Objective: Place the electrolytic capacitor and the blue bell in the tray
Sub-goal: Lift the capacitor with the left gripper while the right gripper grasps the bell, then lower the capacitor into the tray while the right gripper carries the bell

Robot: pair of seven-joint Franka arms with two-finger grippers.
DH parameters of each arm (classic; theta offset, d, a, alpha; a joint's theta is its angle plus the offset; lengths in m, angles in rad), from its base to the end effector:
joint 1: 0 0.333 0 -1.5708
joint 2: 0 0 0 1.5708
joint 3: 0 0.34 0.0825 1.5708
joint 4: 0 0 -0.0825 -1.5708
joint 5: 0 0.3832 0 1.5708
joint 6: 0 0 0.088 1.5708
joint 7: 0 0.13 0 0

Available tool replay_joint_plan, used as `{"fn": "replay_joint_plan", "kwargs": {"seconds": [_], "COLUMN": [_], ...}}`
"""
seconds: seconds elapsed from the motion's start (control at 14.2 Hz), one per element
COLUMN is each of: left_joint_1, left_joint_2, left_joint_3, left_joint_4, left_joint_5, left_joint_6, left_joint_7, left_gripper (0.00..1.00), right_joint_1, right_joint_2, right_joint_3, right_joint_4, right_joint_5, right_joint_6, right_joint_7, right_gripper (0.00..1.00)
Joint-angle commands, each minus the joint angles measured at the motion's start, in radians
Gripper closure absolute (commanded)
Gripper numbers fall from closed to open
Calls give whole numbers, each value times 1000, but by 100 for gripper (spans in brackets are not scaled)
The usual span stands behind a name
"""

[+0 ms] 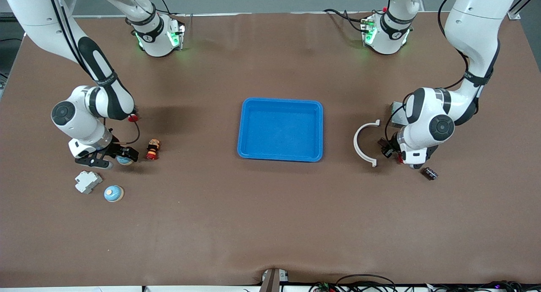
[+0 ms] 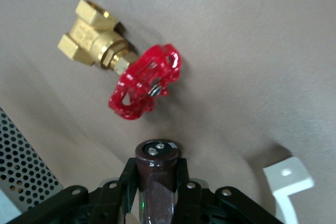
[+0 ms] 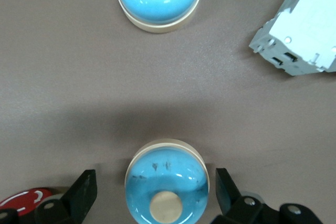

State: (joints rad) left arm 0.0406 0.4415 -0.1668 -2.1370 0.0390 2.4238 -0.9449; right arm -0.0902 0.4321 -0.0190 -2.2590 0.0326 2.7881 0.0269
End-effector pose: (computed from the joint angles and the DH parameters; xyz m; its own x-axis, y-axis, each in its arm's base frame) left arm 0.5574 -0.0716 0.1865 0.6886 0.7141 -0.1264 0.7090 -0.6995 -0.0896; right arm 0.5551 -0.0624 0.1773 0.9819 -0.1629 0.0967 -0.1628 -0.9866 -0.0089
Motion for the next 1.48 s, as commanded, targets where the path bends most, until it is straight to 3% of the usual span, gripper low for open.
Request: {"fn": "replay_joint_plan", "kwargs": {"seconds": [0.0, 0.14, 0.21, 0.28, 0.35, 0.42, 0.7, 0.92, 1.13, 1.41], "left_joint_1": [2, -5, -10, -7, -11, -13, -11, -27, -149, -252], "left_joint_2": [-79, -130, -154, -171, -187, -208, -239, -225, -192, -83], "left_joint_3": [-2, -7, -14, -19, -20, -39, -181, -293, -307, -304], "left_joint_4": [-8, -4, -9, -9, -8, -8, -8, -1, 12, 72], "left_joint_5": [13, 13, 13, 13, 13, 13, 12, 12, 13, 19], "left_joint_6": [-23, -72, -81, -95, -120, -135, -167, -163, -146, -144], "left_joint_7": [17, 17, 17, 14, 3, -2, -219, -383, -501, -629], "left_gripper": [100, 100, 100, 100, 100, 100, 100, 100, 100, 100], "right_joint_1": [-20, -20, -20, -19, -19, -19, -10, -3, 53, 171], "right_joint_2": [24, 25, 28, 31, 31, 31, 13, -61, -162, -274], "right_joint_3": [11, 11, 11, 11, 11, 13, 13, 17, 22, 25], "right_joint_4": [19, 19, 19, 19, 19, 19, 22, 47, 96, 99], "right_joint_5": [-5, -5, -5, -5, -5, -3, -2, 0, 0, 12], "right_joint_6": [7, 7, 7, 7, 7, 7, -12, -172, -404, -518], "right_joint_7": [-9, -9, -9, -9, -9, -2, 5, 31, 160, 377], "right_gripper": [0, 0, 7, 31, 74, 100, 100, 100, 100, 100]}}
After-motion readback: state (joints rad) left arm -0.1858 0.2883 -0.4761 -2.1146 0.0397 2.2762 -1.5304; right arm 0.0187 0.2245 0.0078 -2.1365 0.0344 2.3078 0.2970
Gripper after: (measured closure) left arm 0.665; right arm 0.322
